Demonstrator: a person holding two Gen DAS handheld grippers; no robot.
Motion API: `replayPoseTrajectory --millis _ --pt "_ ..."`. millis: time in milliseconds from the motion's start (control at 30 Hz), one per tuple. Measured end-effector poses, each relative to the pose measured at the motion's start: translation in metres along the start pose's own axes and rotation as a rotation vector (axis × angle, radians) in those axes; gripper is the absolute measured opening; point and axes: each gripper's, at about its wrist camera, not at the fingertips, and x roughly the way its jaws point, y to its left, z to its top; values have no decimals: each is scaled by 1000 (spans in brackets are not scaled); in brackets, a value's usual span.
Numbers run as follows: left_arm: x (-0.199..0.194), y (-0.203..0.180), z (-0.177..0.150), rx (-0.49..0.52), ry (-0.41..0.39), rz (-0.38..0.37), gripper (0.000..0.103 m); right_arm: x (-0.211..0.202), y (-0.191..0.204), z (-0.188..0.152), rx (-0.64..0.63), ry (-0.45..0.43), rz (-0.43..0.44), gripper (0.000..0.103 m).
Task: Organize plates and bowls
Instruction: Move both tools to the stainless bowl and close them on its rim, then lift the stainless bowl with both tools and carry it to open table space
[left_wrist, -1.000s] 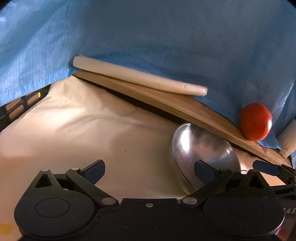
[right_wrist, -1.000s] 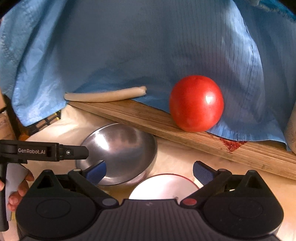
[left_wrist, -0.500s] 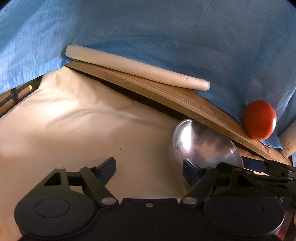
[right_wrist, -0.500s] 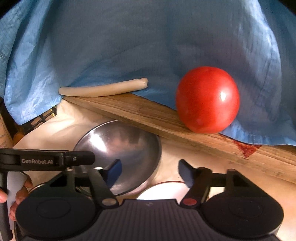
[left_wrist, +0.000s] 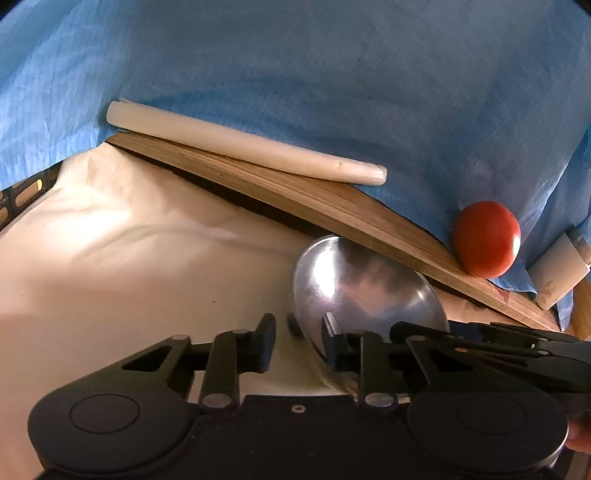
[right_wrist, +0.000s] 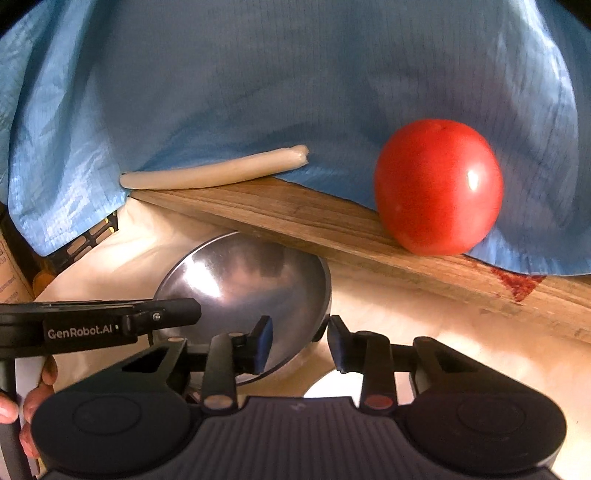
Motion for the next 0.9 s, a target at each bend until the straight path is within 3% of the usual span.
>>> replayPoseTrajectory --millis 567,733,900 --pt "-45 72 2 -107 -44 108 19 29 76 13 -117 55 108 32" --pt "-74 76 -5 -106 -80 105 19 12 88 7 -121 29 132 32" --pt "-97 52 -16 -59 -102 63 20 -23 85 -7 -115 -2 119 32"
